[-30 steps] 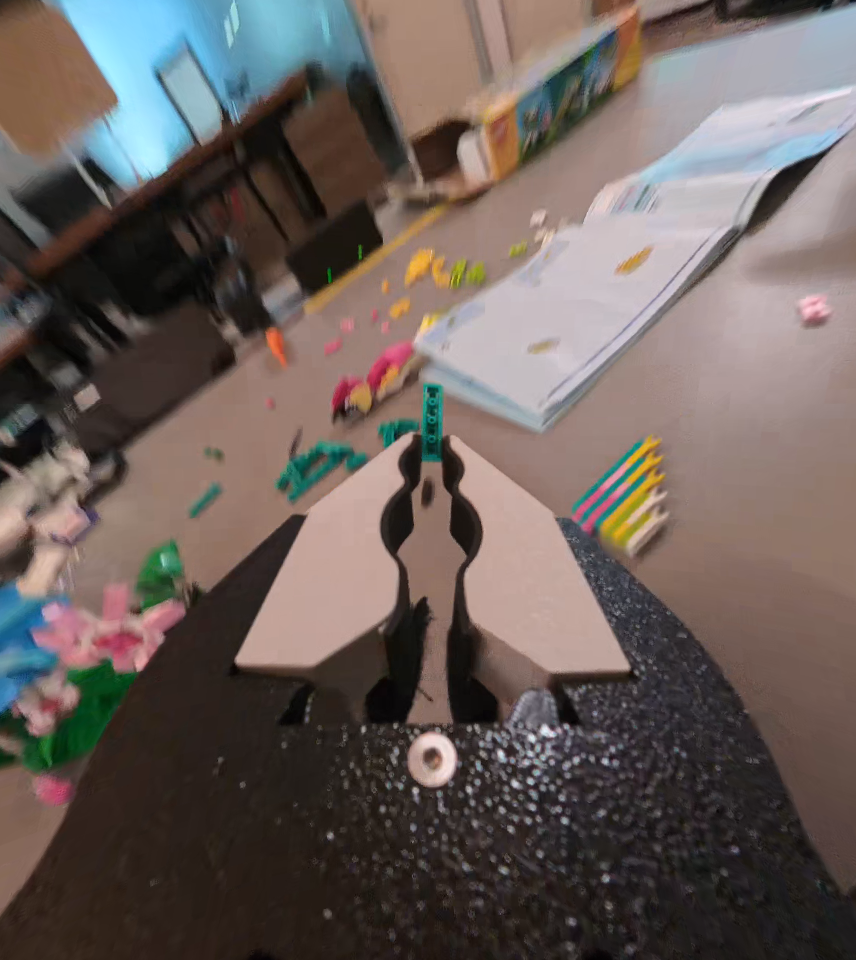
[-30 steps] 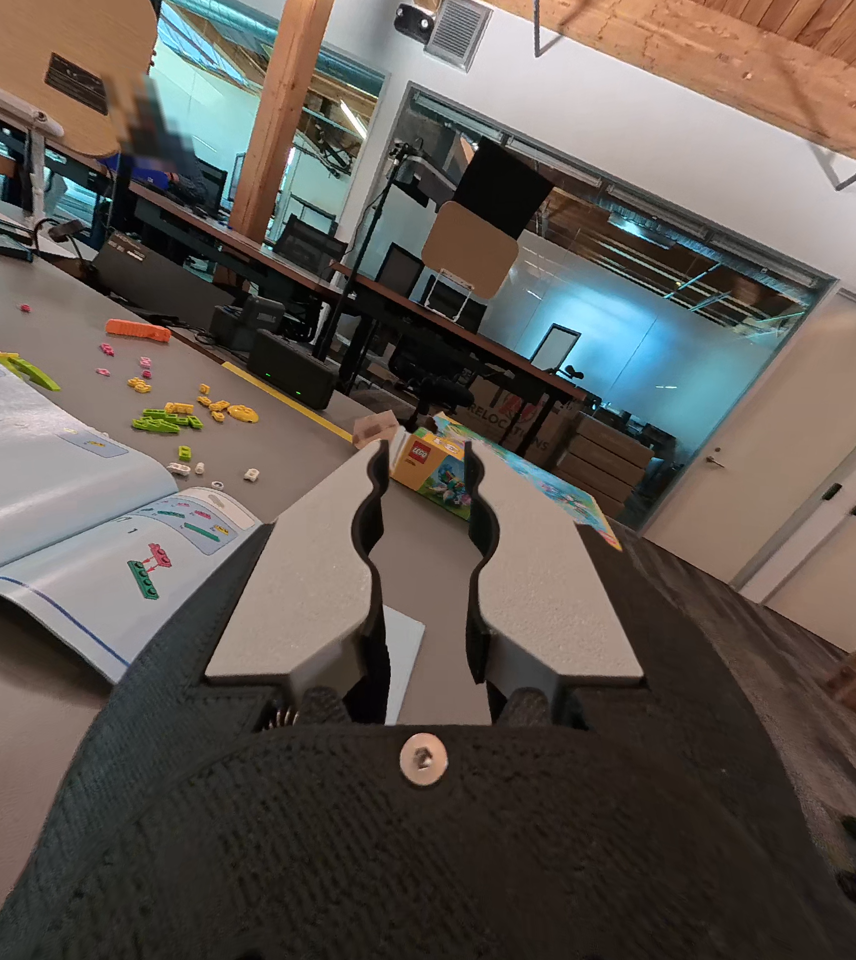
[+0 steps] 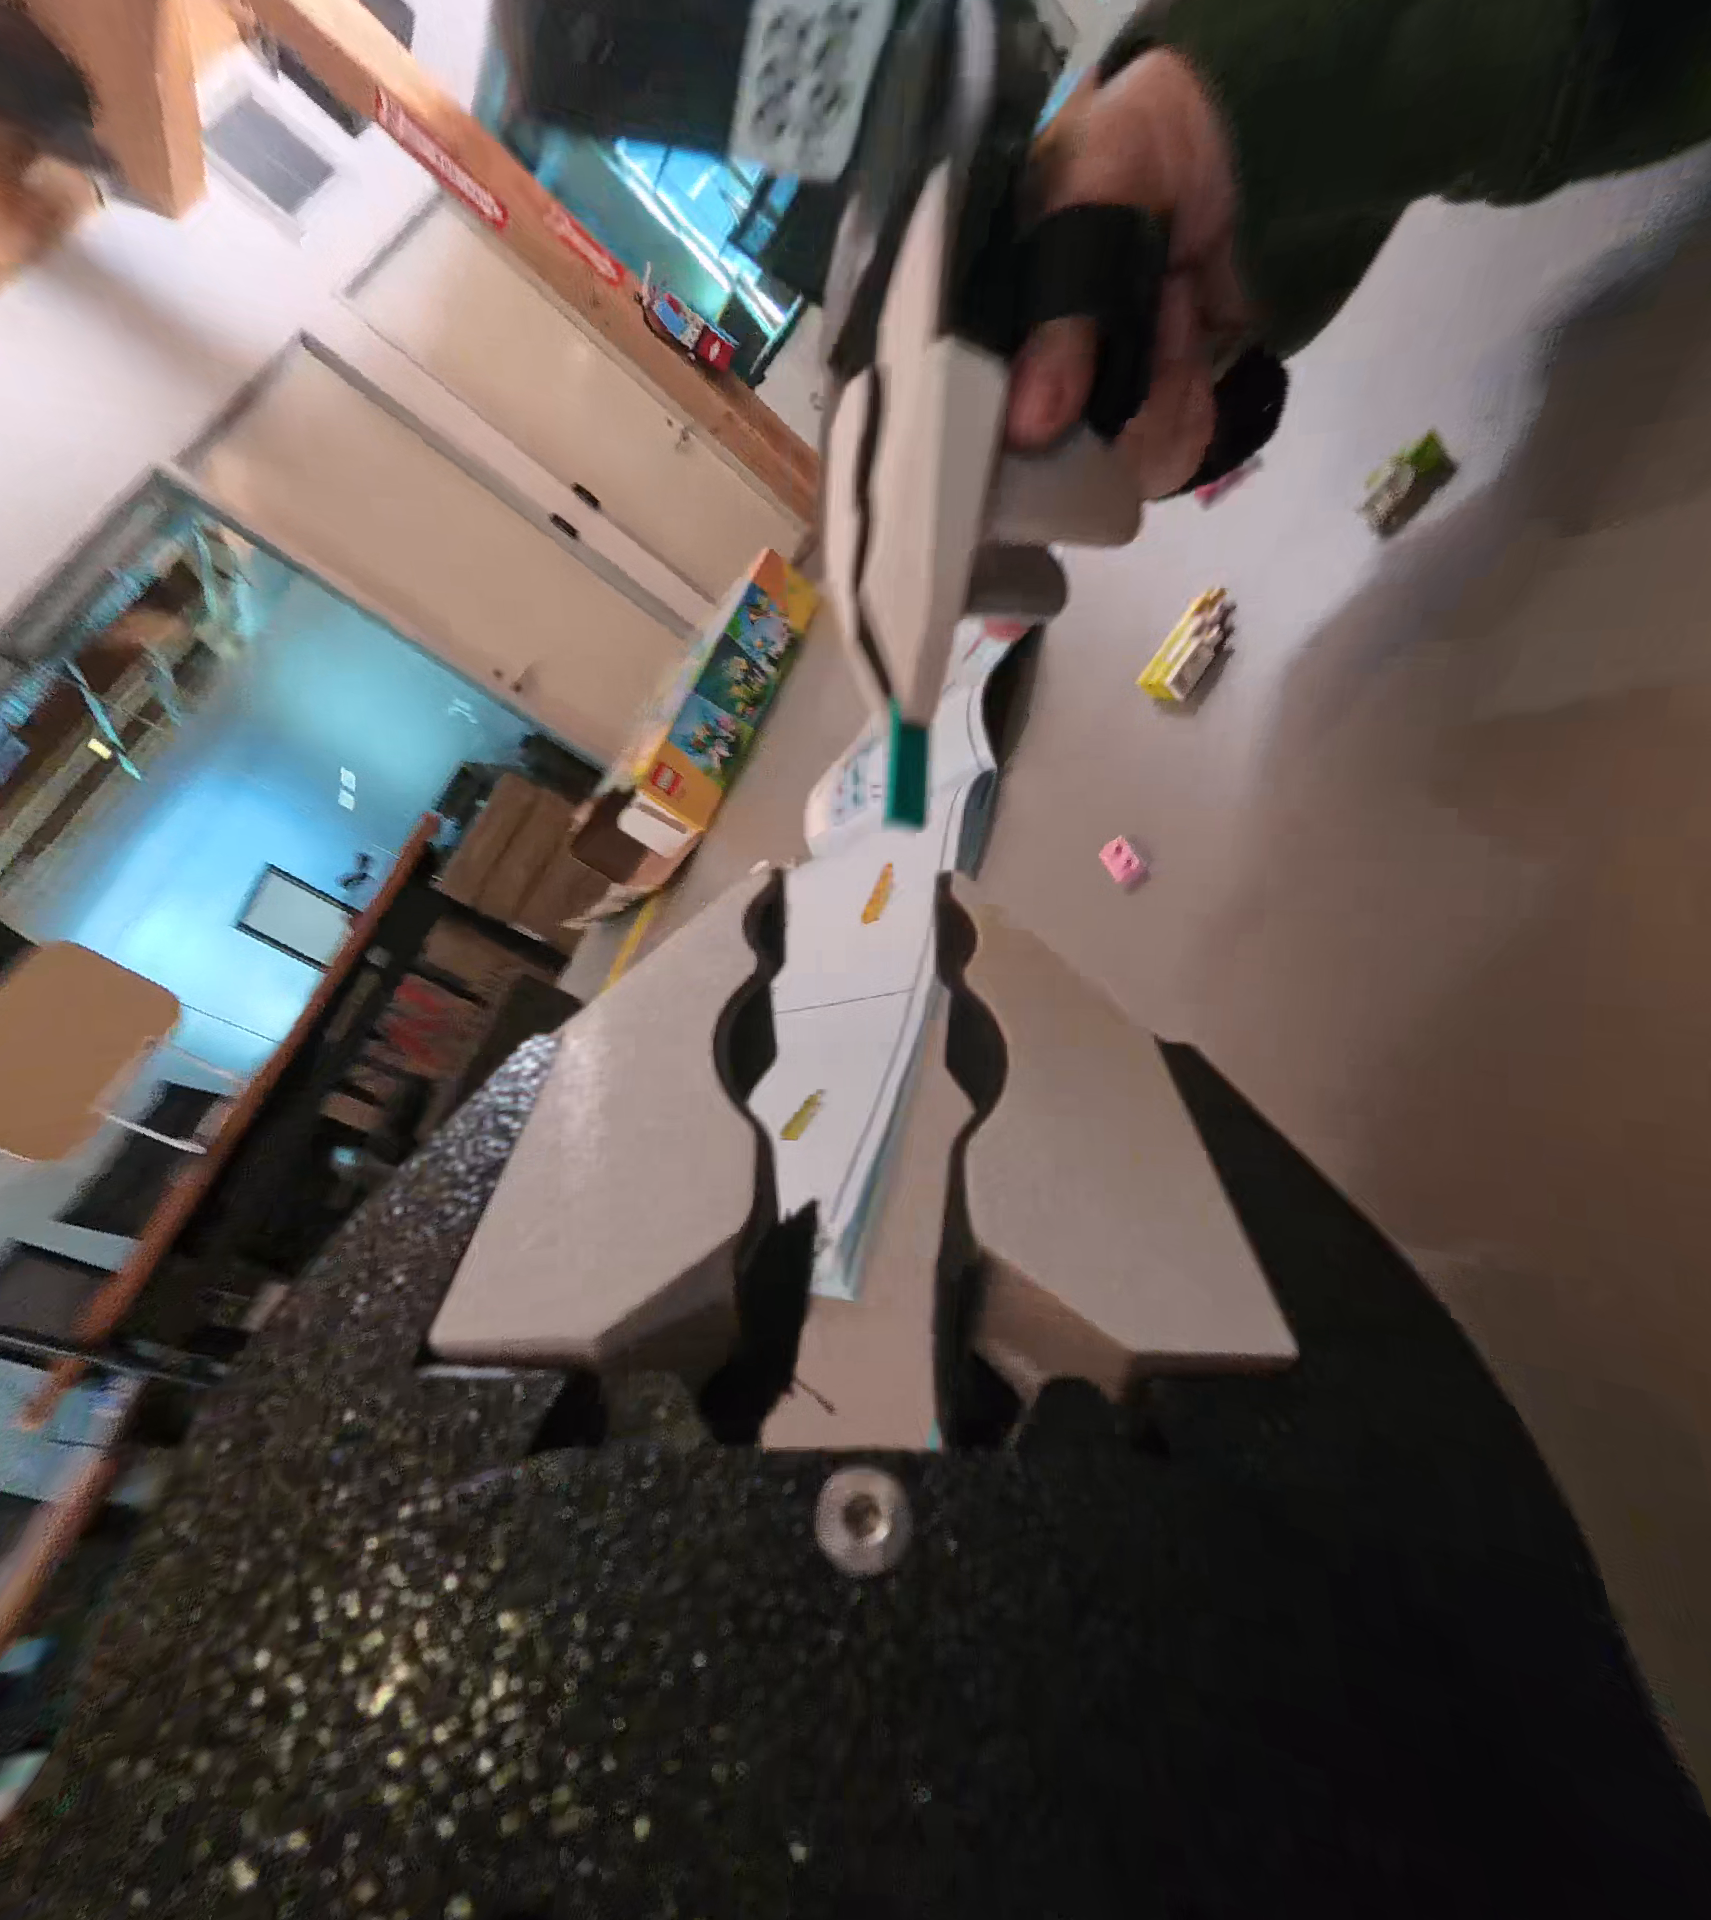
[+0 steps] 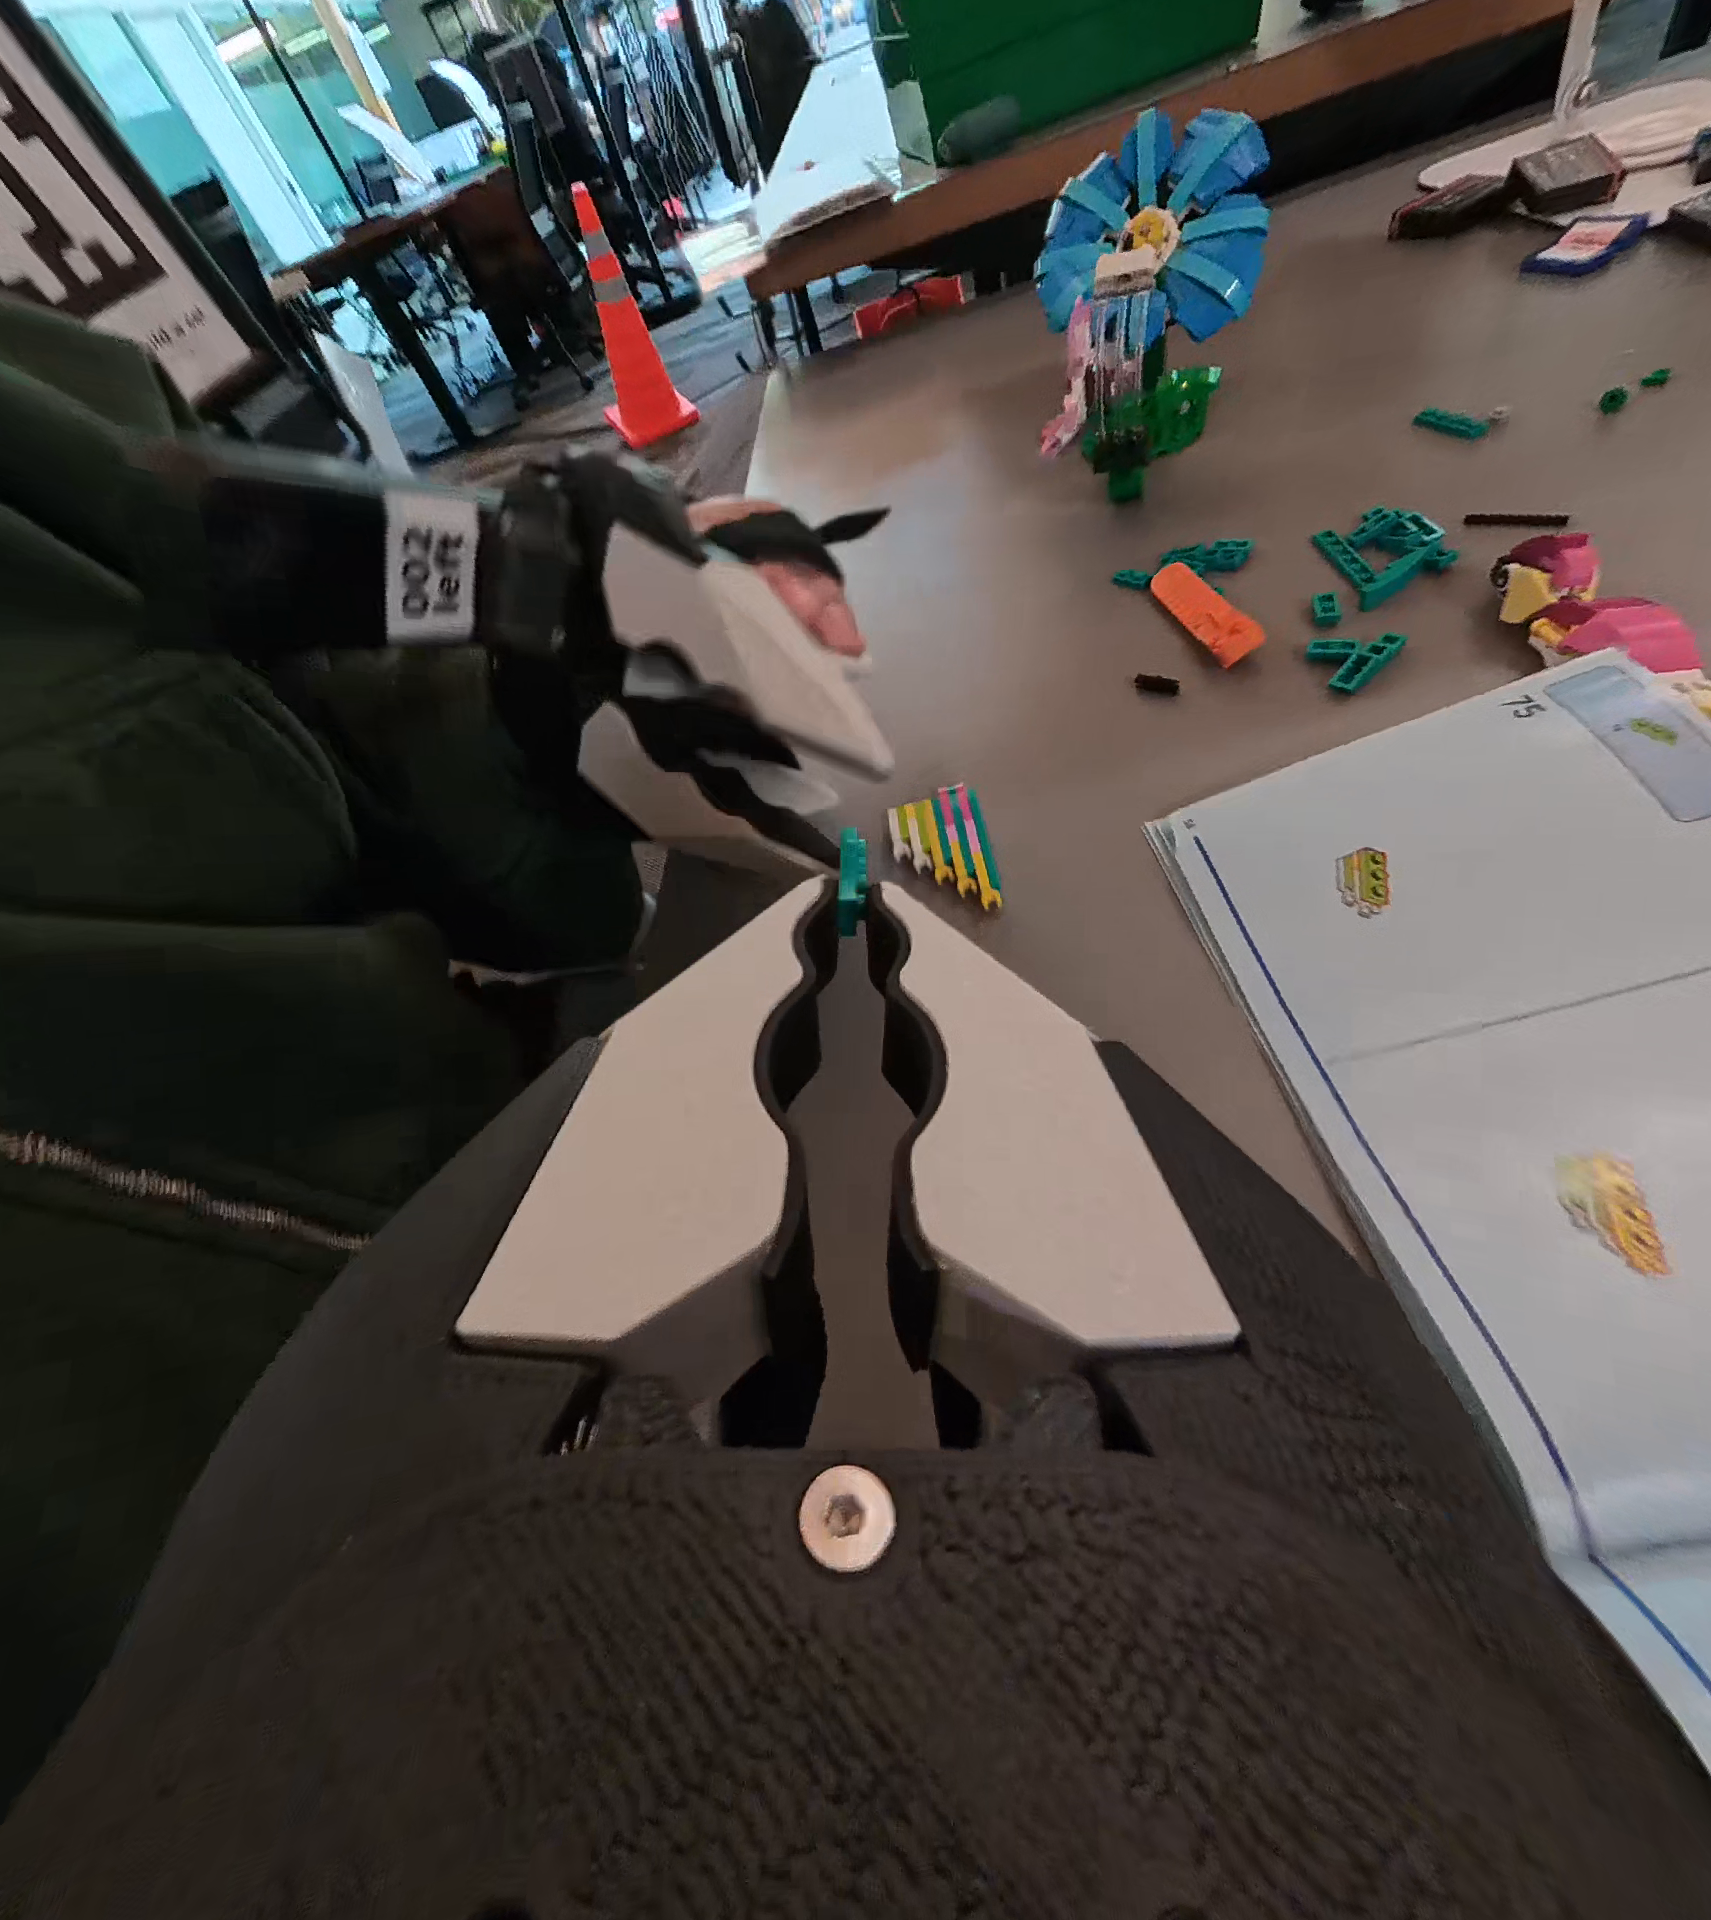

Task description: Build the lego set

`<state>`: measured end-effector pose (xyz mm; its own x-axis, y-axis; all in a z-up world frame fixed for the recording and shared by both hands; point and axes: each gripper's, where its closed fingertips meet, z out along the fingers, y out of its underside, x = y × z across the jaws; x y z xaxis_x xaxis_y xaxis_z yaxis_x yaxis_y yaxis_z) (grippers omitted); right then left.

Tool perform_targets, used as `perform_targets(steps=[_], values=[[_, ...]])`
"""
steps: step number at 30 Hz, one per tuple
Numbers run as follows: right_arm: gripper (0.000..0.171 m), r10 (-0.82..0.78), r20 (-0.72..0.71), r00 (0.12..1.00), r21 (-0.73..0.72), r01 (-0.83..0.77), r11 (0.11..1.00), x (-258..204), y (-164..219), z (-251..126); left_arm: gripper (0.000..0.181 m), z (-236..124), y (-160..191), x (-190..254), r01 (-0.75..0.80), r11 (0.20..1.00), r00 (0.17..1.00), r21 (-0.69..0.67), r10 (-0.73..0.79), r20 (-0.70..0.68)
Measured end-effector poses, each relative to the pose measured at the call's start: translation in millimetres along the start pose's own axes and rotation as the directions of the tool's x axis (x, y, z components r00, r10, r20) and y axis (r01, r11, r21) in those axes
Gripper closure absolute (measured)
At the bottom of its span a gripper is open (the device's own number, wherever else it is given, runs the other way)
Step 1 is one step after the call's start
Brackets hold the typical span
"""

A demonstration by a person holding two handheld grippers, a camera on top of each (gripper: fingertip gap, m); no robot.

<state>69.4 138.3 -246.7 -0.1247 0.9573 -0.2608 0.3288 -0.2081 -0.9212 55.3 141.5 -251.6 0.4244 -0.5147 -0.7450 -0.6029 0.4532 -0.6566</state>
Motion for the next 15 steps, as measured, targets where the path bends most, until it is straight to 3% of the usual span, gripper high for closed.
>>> perform_targets(steps=[1, 5, 9, 15], values=[[0.168, -0.033, -0.032, 0.999, -0.022, 0.032, 0.999, 0, 5, -12, 0.153, 1, -1, -3, 0.073, 0.997, 0.997, 0.004, -0.073, -0.004], [0.168, -0.137, -0.185, 0.973, -0.184, 0.102, 0.978, 6, 49, -75, 0.154, 6, 0, -31, 0.291, 0.955, 0.952, 0.05, -0.295, 0.084], [0.168, -0.102, -0.371, 0.923, -0.183, 0.035, 0.982, 22, 80, -140, 0.159, 15, 3, -51, 0.35, 0.929, 0.914, 0.118, -0.366, 0.174], [0.168, -0.048, -0.368, 0.929, -0.265, -0.055, 0.963, 20, 118, -155, 0.159, 15, 8, -65, 0.345, 0.913, 0.892, 0.217, -0.391, 0.228]])
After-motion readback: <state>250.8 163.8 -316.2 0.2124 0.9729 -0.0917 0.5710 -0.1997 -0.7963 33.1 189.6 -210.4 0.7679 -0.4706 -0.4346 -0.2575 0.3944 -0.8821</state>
